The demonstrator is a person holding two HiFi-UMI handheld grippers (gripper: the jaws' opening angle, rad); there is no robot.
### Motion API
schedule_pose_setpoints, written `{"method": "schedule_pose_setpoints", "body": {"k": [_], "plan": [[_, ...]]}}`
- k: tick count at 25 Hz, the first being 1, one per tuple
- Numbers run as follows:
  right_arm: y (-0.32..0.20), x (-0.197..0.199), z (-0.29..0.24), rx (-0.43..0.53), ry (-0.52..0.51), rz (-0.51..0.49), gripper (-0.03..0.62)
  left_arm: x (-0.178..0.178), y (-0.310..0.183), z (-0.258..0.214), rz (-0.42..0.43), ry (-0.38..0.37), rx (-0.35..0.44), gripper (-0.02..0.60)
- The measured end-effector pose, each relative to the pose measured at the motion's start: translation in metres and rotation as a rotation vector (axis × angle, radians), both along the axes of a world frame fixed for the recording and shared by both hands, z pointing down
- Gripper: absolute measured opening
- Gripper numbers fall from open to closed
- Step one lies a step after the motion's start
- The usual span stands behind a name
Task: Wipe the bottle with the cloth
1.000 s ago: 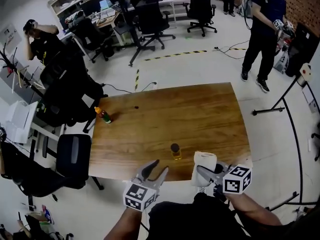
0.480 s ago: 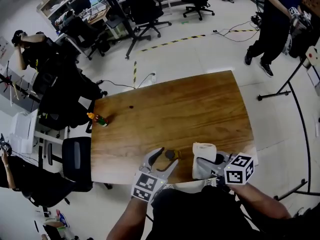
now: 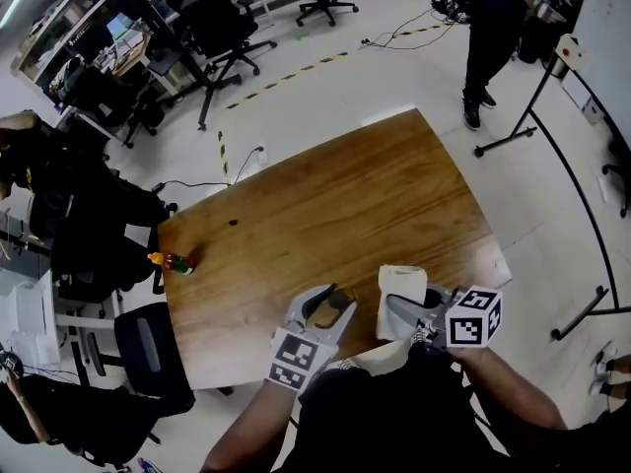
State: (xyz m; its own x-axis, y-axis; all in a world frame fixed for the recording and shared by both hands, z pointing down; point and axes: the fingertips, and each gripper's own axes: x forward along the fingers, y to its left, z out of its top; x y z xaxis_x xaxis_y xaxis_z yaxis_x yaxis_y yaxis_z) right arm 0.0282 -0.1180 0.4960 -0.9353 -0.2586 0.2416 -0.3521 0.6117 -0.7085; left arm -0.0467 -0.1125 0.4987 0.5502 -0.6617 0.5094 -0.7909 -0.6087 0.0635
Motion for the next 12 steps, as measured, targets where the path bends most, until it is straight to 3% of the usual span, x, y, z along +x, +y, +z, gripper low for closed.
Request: {"method": "schedule_pose_setpoints", "body": {"k": [3,7,12], "plan": [[0.010,-0.007,0.002,-0.027,-0.017,0.000,0.072,-0.002,0.006,-0.004,0.031,0.078,-0.010,0.183],[0.016,-0.024,0.004,-0.045,-0.026,-0.034,0.074,-0.022,0.018,-0.006,0.047,0.123,-0.002,0.181],[0.022,-0.071,0.010,-0.072,-0.030,-0.131,0.072,-0.057,0.042,0.004,0.049,0.191,-0.026,0.179]]}}
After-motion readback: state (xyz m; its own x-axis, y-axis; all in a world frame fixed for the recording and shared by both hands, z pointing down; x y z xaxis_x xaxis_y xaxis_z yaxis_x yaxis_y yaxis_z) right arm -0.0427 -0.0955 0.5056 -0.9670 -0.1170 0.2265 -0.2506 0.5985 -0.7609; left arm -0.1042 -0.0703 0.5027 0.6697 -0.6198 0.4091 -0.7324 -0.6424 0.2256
